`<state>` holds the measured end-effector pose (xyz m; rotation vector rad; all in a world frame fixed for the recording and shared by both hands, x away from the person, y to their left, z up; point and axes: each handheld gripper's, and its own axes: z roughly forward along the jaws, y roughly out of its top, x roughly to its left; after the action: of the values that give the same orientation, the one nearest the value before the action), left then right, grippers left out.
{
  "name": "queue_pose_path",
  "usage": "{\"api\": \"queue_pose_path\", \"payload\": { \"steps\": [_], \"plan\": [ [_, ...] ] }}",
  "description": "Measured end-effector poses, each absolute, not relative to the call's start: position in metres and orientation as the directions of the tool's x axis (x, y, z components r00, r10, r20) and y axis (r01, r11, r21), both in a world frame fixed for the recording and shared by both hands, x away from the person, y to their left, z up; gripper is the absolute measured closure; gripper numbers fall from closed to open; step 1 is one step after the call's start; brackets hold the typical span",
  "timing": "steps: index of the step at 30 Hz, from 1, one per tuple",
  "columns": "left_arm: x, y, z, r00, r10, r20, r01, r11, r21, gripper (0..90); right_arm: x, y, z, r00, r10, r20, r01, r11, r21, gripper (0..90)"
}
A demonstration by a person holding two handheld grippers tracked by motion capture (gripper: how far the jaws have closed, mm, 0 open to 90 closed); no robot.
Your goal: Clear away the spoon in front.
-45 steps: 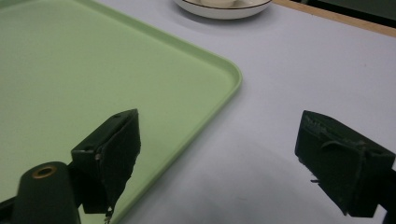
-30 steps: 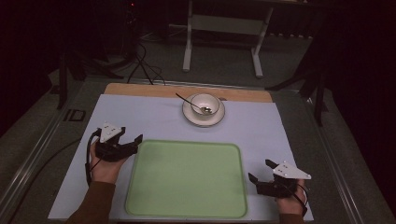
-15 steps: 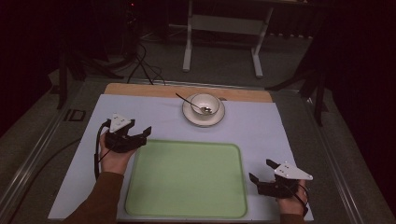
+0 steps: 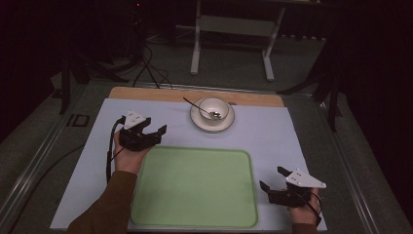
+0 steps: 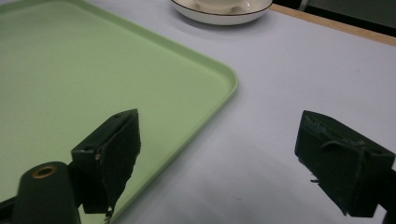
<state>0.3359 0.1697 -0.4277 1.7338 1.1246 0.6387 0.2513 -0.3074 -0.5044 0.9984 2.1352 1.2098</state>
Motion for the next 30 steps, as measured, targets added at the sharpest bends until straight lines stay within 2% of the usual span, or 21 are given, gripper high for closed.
{"api": "queue_pose_path", "payload": {
  "steps": [12, 13, 15, 18, 30],
  "plan": [
    [0.378, 0.153, -0.433, 0.44, 0.892, -0.103, 0.408, -0.097, 0.908, 39.4, 0.251, -0.307, -0.504, -0.616, 0.786, -0.059, 0.349, 0.339, 0.873, 14.0],
    [0.383, 0.151, -0.434, 0.438, 0.892, -0.107, 0.41, -0.092, 0.907, 40.2, 0.251, -0.307, -0.504, -0.616, 0.786, -0.059, 0.349, 0.339, 0.874, 14.0],
    [0.39, 0.147, -0.436, 0.441, 0.891, -0.109, 0.409, -0.091, 0.908, 47.6, 0.251, -0.308, -0.504, -0.614, 0.788, -0.056, 0.351, 0.335, 0.874, 14.0],
    [0.402, 0.142, -0.443, 0.417, 0.897, -0.148, 0.422, -0.047, 0.905, 49.9, 0.252, -0.307, -0.505, -0.613, 0.789, -0.051, 0.356, 0.333, 0.873, 14.0],
    [0.428, 0.13, -0.448, 0.395, 0.908, -0.141, 0.446, -0.056, 0.893, 51.8, 0.253, -0.309, -0.506, -0.608, 0.793, -0.04, 0.359, 0.32, 0.877, 14.0]
  ]
}}
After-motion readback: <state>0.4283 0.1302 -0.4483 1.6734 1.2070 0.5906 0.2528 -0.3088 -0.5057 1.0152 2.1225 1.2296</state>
